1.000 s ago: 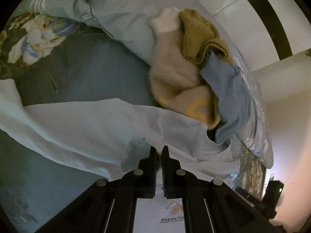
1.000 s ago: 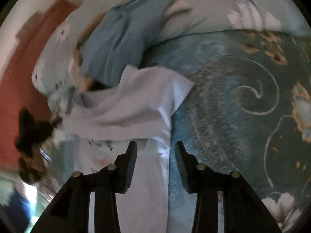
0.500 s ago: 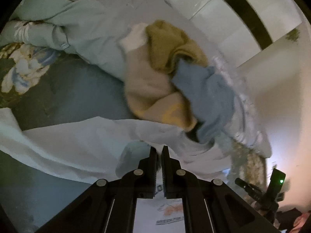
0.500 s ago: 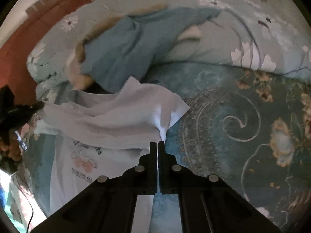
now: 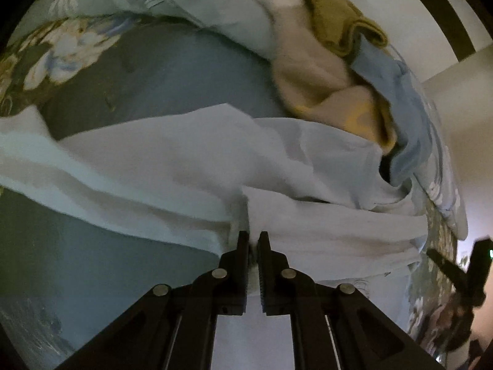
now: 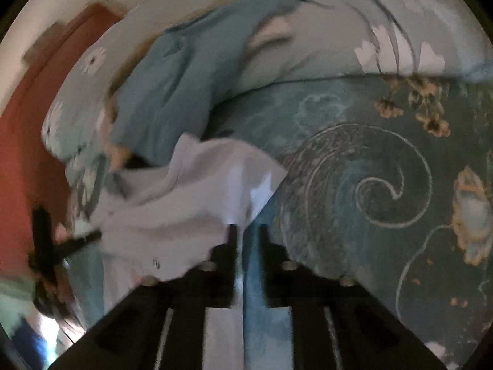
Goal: Fold clothes
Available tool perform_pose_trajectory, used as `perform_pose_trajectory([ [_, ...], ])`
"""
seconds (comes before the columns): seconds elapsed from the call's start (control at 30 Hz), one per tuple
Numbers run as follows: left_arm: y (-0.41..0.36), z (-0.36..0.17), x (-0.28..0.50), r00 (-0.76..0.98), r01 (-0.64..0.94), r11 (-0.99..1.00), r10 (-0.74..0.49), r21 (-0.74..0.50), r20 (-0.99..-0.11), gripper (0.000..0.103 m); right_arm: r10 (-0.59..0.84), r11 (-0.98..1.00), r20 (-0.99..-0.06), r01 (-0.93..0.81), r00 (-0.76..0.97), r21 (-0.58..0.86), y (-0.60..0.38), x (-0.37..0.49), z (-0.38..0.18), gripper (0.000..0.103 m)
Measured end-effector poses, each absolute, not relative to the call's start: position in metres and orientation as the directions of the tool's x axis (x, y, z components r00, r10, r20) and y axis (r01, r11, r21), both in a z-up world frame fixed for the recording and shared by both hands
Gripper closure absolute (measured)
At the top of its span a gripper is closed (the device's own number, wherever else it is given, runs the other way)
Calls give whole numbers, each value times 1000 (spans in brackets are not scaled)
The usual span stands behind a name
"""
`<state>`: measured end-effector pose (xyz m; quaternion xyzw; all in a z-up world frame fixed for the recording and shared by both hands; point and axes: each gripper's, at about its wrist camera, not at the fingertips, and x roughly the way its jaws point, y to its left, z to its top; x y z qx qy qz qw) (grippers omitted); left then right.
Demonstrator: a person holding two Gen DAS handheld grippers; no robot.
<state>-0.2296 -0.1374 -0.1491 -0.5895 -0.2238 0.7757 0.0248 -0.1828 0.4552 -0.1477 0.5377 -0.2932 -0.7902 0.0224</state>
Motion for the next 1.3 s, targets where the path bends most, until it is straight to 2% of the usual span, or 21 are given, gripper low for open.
perform_pose_trajectory([
  [0.03,-136,-147,-231,-306,220,-904,293,-366,-906,96,-374,-797,-826,-308,-422,519,460,-186,-153,71],
  [0.1,-137,-143,-232,-314,219,-906,287,-363,-905,96,-418,-734,-802,-360,-427,575,471,-192,-164,71],
  [0.27,-146,-141,-232,-301,273,-882,300,-383,-905,93,-426,-673,-794,-434,-435,599,482,-206,-179,71],
  [0.37,-155,-141,-227,-297,317,-871,284,-374,-912,86,-447,-656,-777,-427,-444,622,479,-213,-180,72],
  [0.43,-156,-139,-223,-307,327,-857,301,-397,-903,84,-461,-661,-769,-407,-443,631,476,-216,-177,99],
  [0.5,-154,-135,-218,-324,318,-845,330,-430,-887,81,-465,-682,-774,-383,-429,623,472,-220,-174,100],
  [0.6,-138,-134,-216,-315,266,-855,358,-444,-879,77,-352,-771,-841,-383,-410,509,474,-225,-162,101],
  [0.73,-114,-149,-220,-263,247,-878,347,-411,-900,77,-357,-760,-833,-386,-424,522,476,-219,-156,101],
  [0.87,-120,-161,-222,-261,295,-858,351,-421,-899,77,-263,-820,-861,-369,-434,437,472,-202,-141,99],
  [0.97,-126,-162,-225,-256,299,-863,338,-407,-906,77,-326,-832,-815,-264,-478,488,460,-179,-120,98],
  [1.0,-127,-163,-226,-253,299,-866,333,-401,-908,77,-346,-843,-808,-220,-477,491,453,-174,-115,95],
  [1.07,-132,-165,-228,-247,311,-864,329,-397,-911,77,-372,-877,-808,-113,-456,467,430,-165,-108,80],
  [1.1,-135,-166,-229,-248,322,-857,334,-402,-909,77,-363,-906,-829,-46,-426,421,413,-162,-108,67],
  [1.17,-138,-167,-230,-255,337,-845,343,-416,-904,76,-330,-940,-862,55,-385,336,381,-161,-112,65],
  [1.3,-137,-170,-228,-246,337,-843,350,-418,-904,71,-228,-971,-902,151,-366,185,354,-173,-123,65],
])
